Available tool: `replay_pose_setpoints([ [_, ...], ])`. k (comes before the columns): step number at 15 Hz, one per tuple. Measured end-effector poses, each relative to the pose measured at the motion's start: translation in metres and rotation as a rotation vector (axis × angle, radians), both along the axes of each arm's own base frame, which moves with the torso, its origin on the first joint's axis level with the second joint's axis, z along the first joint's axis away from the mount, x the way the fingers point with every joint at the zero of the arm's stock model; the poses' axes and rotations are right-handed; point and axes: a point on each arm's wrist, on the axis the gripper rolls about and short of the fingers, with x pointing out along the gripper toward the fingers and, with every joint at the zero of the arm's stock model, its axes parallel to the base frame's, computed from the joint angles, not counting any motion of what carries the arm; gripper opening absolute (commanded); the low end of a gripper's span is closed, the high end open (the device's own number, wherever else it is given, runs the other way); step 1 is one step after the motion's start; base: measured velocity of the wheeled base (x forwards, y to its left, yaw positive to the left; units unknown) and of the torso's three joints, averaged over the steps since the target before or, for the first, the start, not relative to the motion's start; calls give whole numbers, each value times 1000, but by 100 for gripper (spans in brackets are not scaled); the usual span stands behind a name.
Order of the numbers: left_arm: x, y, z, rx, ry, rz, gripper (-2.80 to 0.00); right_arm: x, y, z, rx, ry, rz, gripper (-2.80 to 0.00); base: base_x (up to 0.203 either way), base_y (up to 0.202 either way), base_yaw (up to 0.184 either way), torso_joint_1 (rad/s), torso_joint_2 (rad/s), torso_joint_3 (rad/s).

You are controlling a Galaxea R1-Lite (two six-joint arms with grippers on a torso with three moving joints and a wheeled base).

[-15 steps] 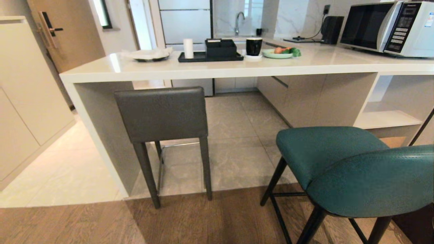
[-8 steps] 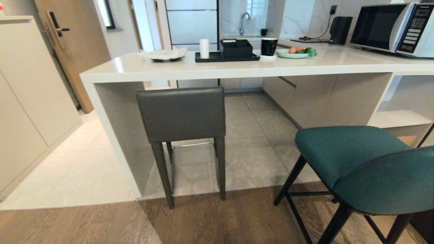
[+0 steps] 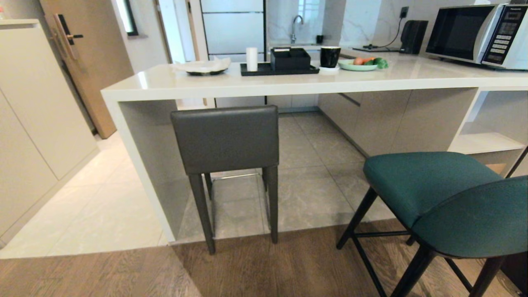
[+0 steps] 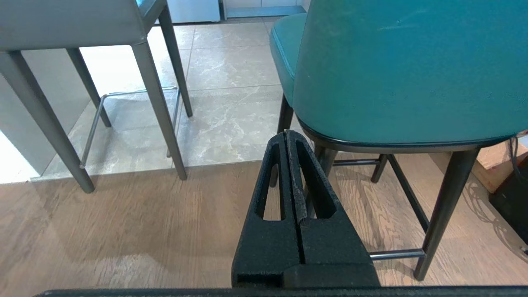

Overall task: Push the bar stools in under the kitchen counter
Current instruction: Pull the gray chair out from under the dining table

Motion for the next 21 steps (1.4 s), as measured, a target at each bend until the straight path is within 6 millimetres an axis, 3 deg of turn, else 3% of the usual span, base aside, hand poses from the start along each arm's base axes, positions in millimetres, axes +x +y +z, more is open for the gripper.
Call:
replay_pose_setpoints([
  [3,0,0,0,0,-1,0,-280,0,0,0,1,-1,0,-280,40,0,0,-3,1,1],
  [14,0,0,0,0,-1,-1,-280,0,0,0,1,0,0,-280,187,0,2,5,3,1],
  [21,0,0,0,0,-1,-2,-280,0,0,0,1,0,0,-280,2,25,-4,1,0,0],
])
